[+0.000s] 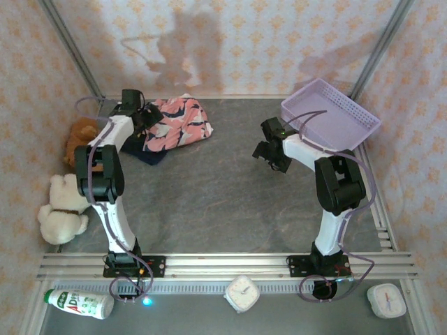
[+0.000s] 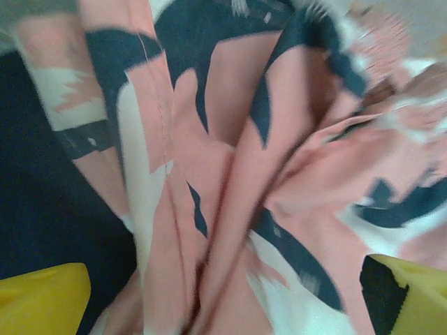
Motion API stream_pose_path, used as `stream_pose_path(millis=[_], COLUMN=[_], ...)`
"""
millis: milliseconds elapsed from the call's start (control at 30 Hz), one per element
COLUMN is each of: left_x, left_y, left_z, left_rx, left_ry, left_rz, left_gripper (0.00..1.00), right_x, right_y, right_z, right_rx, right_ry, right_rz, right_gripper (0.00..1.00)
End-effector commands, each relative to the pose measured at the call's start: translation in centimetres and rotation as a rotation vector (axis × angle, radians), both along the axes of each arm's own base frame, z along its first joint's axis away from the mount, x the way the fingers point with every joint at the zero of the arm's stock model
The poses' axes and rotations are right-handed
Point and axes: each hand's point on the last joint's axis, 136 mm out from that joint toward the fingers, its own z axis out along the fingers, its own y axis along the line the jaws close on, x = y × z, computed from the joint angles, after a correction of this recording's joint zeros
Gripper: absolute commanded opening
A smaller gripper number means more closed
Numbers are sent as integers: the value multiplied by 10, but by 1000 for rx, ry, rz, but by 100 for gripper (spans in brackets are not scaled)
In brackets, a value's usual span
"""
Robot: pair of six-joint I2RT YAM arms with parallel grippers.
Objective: Fold and stack the mixed laundry pile
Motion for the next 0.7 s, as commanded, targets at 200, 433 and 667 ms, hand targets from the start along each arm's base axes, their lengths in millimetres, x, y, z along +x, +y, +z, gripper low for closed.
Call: stream_pose_path(millis=[200, 433, 667], left_x=[33, 34, 47], left_y=[-29, -32, -45], left_z=[-15, 25, 71], left_rx=[-24, -11, 11], left_ry=[10, -43, -90], left_rz=[-122, -119, -184], left_gripper=[62, 0, 0], right_x=[-3, -11, -10], right_y=[-9, -16, -13], right_z=[14, 14, 12], right_rx=[-46, -62, -45], right_ry=[-6, -8, -6], right_rz=[-6, -19, -24], right_gripper=[91, 91, 91])
